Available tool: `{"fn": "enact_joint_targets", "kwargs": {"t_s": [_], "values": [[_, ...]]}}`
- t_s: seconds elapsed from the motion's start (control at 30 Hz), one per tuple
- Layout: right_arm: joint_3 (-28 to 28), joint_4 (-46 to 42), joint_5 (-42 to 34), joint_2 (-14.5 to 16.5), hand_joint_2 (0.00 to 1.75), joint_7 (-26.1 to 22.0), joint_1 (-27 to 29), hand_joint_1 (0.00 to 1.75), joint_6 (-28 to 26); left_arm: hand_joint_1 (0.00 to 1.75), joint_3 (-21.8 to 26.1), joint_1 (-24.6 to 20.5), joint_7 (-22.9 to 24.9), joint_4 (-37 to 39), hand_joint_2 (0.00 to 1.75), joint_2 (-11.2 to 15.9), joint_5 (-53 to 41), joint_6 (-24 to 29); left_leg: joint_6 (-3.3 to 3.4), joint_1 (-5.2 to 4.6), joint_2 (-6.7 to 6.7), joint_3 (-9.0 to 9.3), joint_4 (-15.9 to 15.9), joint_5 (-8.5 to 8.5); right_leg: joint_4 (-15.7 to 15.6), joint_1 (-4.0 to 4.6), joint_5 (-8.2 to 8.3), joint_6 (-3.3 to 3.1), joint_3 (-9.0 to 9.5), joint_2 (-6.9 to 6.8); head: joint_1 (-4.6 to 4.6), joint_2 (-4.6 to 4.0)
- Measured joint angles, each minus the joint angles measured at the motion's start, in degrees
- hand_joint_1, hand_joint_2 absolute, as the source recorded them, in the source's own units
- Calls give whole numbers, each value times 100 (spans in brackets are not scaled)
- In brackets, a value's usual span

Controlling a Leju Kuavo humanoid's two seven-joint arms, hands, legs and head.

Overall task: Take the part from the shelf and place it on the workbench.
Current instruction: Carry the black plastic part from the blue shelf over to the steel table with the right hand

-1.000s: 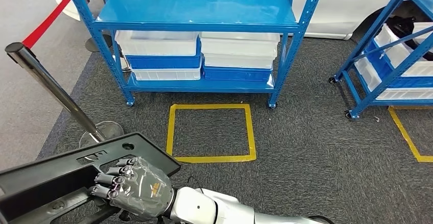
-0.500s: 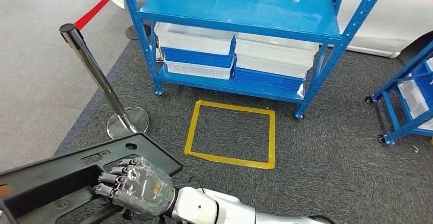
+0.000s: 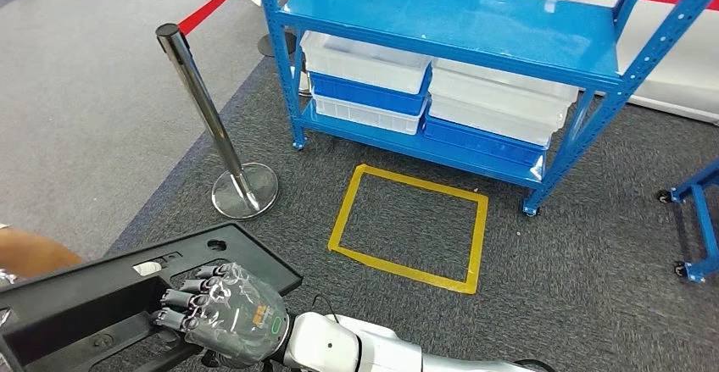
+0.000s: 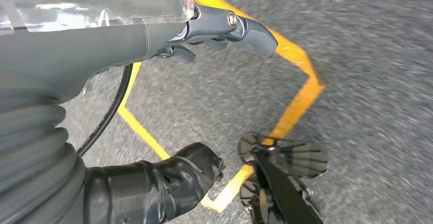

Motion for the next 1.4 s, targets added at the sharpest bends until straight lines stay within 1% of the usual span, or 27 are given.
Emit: {"fn": "enact_joint_targets", "kwargs": {"t_s": [0.1, 0.13, 0.23, 0.27, 0.37, 0.4, 0.43, 0.47, 0.53, 0.6, 0.67, 0.7, 0.73, 0.8, 0.87, 0.9, 0.93, 0.97, 1.03, 1.07, 1.1, 1.17, 1.2, 1.27, 1.33, 1.37, 1.4], "values": [[0, 0, 1, 3, 175, 0, 0, 175, -2, 0, 0, -1, 1, 0, 175, 3, 0, 0, 7, -3, 35, 59, -94, 31, 3, 1, -3, 4, 0, -14, 1, 0], [0, 0, 2, 8, 175, 0, 0, 175, -5, 0, 1, -8, 2, 0, 175, 7, 0, 0, 29, -23, 108, 116, -199, 28, 9, 15, -11, 15, -1, -37, 1, 0], [3, 5, 6, 27, 175, -1, -1, 175, -23, 0, 9, -22, 10, 0, 175, 23, 1, 1, 128, -78, 207, 210, -437, 33, 35, 56, -31, 73, -5, -149, 4, 0], [10, 16, 12, 47, 175, -1, -1, 175, -33, 0, 26, -9, 15, 0, 175, 28, 2, 1, 171, -63, 126, 208, -468, 71, 47, 48, -46, 112, 6, -160, 5, 0], [32, 93, 30, 96, 175, -1, 32, 175, -74, 0, 87, 1, 33, 0, 175, 37, 2, 0, 315, -19, -247, 151, -537, 191, 1207, -30, -668, 256, -464, 323, 5, 0], [33, 117, 39, 95, 175, -3, 48, 175, -87, 0, 96, -5, 40, 0, 175, 38, 2, 0, 331, -18, -359, 119, -524, 209, 1548, -52, -803, 276, -615, 479, 5, 0], [33, 131, 52, 94, 175, -7, 58, 175, -100, 0, 100, -3, 49, 0, 175, 38, 2, 1, 324, -17, -443, 104, -504, 212, 1456, -61, -685, 278, -569, 495, 5, 0], [33, 140, 64, 94, 175, -11, 68, 175, -124, 0, 103, -2, 62, 0, 175, 39, 1, 6, 314, -15, -527, 94, -481, 211, 1160, -72, -487, 270, -423, 532, 5, 0], [33, 146, 53, 92, 175, -43, 121, 175, -231, 0, 109, -6, 99, 0, 175, 38, 0, 37, 270, -8, -684, 66, -442, 214, 430, -93, -184, 239, -74, 794, 4, 0], [33, 133, -54, 74, 175, -128, 237, 175, -405, 0, 128, -7, 141, 0, 175, 39, 5, 90, 185, 9, -820, 23, -438, 240, 89, -79, -112, 217, 69, 974, 5, 0], [16, 86, -217, 33, 175, -267, 383, 175, -543, 0, 172, 25, 190, 0, 175, 40, 29, 155, 86, 34, -920, -7, -474, 280, 45, -61, -83, 173, 76, 882, 7, 0], [-15, 59, -306, 11, 175, -356, 459, 175, -578, 0, 202, 47, 220, 0, 175, 35, 51, 189, 60, 39, -837, -22, -464, 274, 4, -64, -57, 132, 92, 816, 6, -1], [-68, 28, -406, -8, 175, -470, 541, 175, -605, 0, 236, 62, 258, 0, 175, 31, 80, 222, 44, 36, -680, -65, -384, 214, -42, -72, -27, 85, 108, 744, 4, -1], [-245, -15, -617, -30, 175, -746, 720, 175, -625, 0, 312, 66, 349, 0, 175, 21, 140, 279, 32, 22, -292, -292, 123, -105, -98, -69, 9, 20, 115, 578, 1, -1], [-461, -31, -757, -35, 175, -993, 867, 175, -625, 0, 383, 70, 438, 0, 175, 15, 168, 333, 4, 20, -169, -598, 833, -459, -83, -49, 10, 3, 77, 416, -1, 0], [-554, -32, -789, -35, 175, -1069, 913, 175, -625, 0, 412, 82, 471, 0, 175, 12, 168, 353, -6, 21, -158, -663, 1024, -514, -68, -41, 8, 2, 55, 341, -1, 0], [-627, -33, -808, -34, 175, -1113, 948, 175, -625, 0, 433, 98, 496, 0, 175, 10, 168, 367, -8, 21, -146, -620, 1005, -464, -54, -35, 5, 4, 38, 271, -1, 0], [-686, -34, -819, -33, 175, -1137, 975, 175, -625, 0, 454, 112, 516, 0, 175, 9, 167, 381, -1, 18, -115, -456, 760, -325, -39, -32, -2, 12, 30, 202, -1, 0], [-792, -43, -792, -30, 175, -1164, 1026, 175, -625, 0, 496, 114, 548, 0, 175, 7, 165, 429, 48, -21, 128, 2, -3, -54, -11, -9, -31, 50, 32, 68, -1, 0], [-852, -50, -749, -29, 175, -1172, 1060, 175, -625, 0, 514, 104, 553, 0, 175, 6, 164, 456, 86, -49, 236, 159, -281, 18, 1, 5, -46, 77, 36, 3, 0, 0], [-925, -58, -707, -28, 175, -1179, 1098, 175, -625, 0, 528, 98, 543, 0, 175, 2, 162, 469, 124, -76, 306, 226, -419, 33, 6, 17, -57, 107, 43, -54, 3, 0], [-1100, -75, -705, -25, 175, -1210, 1184, 175, -625, 0, 550, 116, 494, 0, 175, -7, 153, 439, 193, -98, 212, 216, -455, 44, -6, 22, -63, 167, 70, -164, 4, 0], [-1193, -86, -745, -20, 175, -1231, 1226, 175, -625, 0, 559, 132, 463, 0, 175, -15, 149, 411, 227, -87, 149, 219, -479, 61, 1, 11, -83, 209, 87, -135, 5, 0], [-1356, -108, -821, -13, 175, -1263, 1309, 175, -625, 0, 572, 144, 431, 0, 175, -32, 146, 374, 295, -57, 40, 229, -537, 106, 216, -15, -272, 277, 11, 129, 5, 0], [-1516, -124, -831, -39, 175, -1331, 1405, 175, -625, 0, 586, 140, 486, 0, 175, -53, 145, 372, 335, -51, -57, 206, -550, 134, 830, -38, -640, 305, -293, 423, 4, 0], [-1616, -140, -798, -70, 175, -1422, 1486, 175, -626, 0, 600, 141, 546, 0, 175, -60, 132, 380, 347, -56, -119, 188, -547, 140, 1182, -42, -791, 309, -476, 470, 4, 0], [-1725, -178, -752, -113, 175, -1553, 1641, 175, -626, 0, 615, 145, 611, 0, 175, -67, 109, 391, 353, -61, -202, 178, -544, 143, 1420, -45, -849, 311, -599, 488, 5, 0]]}}
